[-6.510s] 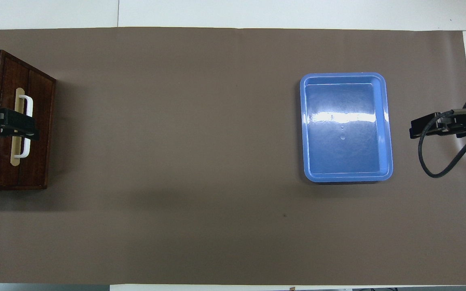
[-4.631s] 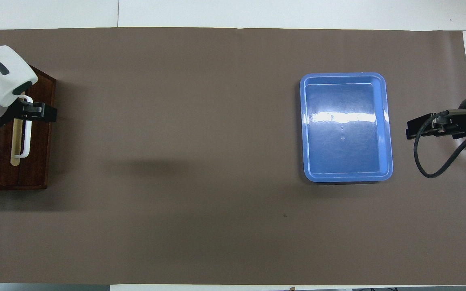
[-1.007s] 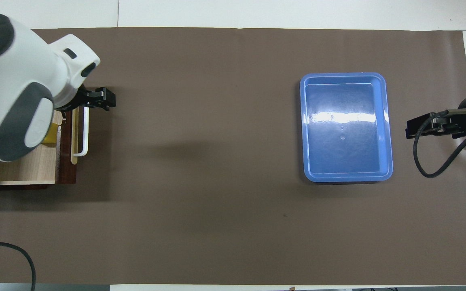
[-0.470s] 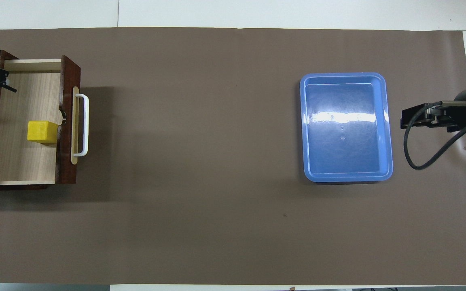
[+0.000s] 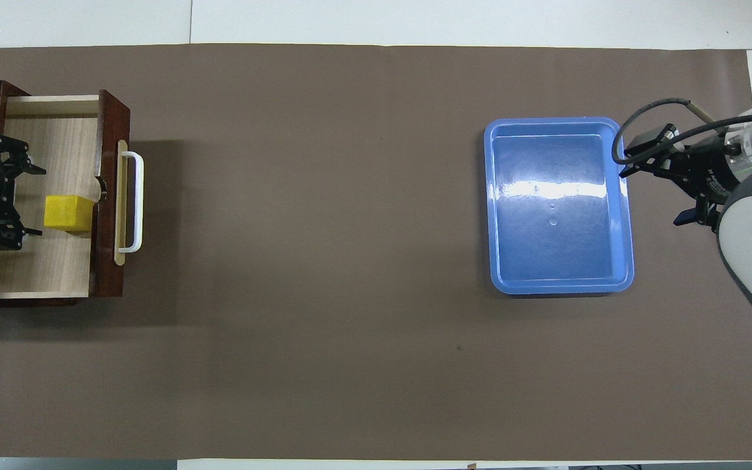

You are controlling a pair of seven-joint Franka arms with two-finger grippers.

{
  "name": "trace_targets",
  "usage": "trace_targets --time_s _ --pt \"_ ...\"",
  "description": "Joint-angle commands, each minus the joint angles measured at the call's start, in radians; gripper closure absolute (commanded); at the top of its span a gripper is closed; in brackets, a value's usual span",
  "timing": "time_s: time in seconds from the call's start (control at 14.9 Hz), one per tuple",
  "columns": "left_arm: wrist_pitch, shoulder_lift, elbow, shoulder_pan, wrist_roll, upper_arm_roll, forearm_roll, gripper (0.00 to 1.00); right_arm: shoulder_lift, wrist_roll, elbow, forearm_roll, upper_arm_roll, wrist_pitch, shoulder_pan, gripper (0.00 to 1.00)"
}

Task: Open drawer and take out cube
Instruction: 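Grasp the yellow cube with the left gripper while the right gripper approaches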

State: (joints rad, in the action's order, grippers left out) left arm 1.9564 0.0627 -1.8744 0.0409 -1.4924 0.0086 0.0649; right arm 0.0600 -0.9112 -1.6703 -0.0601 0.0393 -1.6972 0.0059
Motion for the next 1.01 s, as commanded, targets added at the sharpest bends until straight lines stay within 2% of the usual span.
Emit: trace_targets --time_s 0.0,0.13,0.34,0.54,0.6,0.67,0.74,0.81,0.94 --pt "0.087 -0.02 -0.067 0.019 -0.016 0.001 -0.011 0.0 0.081 -0.202 0.052 -0.023 0.01 -0.039 0.008 0.0" --pt "0.101 -0.02 -0.094 0.021 -0.019 0.001 -0.011 0.0 0.112 -0.276 0.053 -0.027 0.01 -0.067 0.038 0.0" --pt "0.163 -0.023 -0.147 0.022 -0.022 0.001 -0.011 0.0 0.126 -0.516 0.058 -0.029 0.01 -0.099 0.1 0.0" --pt "0.168 -0.024 -0.166 0.008 -0.063 0.001 -0.011 0.0 0.129 -0.546 0.06 -0.095 0.01 -0.104 0.111 0.0" --pt "0.167 -0.024 -0.164 0.008 -0.065 0.001 -0.011 0.43 0.141 -0.555 0.061 -0.101 0.01 -0.104 0.118 0.0" --pt "0.167 -0.024 -0.164 0.01 -0.06 0.001 -0.011 0.78 0.152 -0.566 0.066 -0.104 0.01 -0.105 0.146 0.0" --pt "0.167 -0.024 -0.163 0.014 -0.049 0.001 -0.011 0.95 0.162 -0.571 0.076 -0.121 0.01 -0.123 0.16 0.0" --pt "0.168 -0.02 -0.152 0.019 -0.046 0.001 -0.011 1.0 0.182 -0.571 0.09 -0.147 0.01 -0.142 0.164 0.0" --pt "0.139 0.005 -0.083 0.022 -0.051 0.001 -0.011 1.0 0.224 -0.568 0.141 -0.231 0.01 -0.176 0.178 0.0"
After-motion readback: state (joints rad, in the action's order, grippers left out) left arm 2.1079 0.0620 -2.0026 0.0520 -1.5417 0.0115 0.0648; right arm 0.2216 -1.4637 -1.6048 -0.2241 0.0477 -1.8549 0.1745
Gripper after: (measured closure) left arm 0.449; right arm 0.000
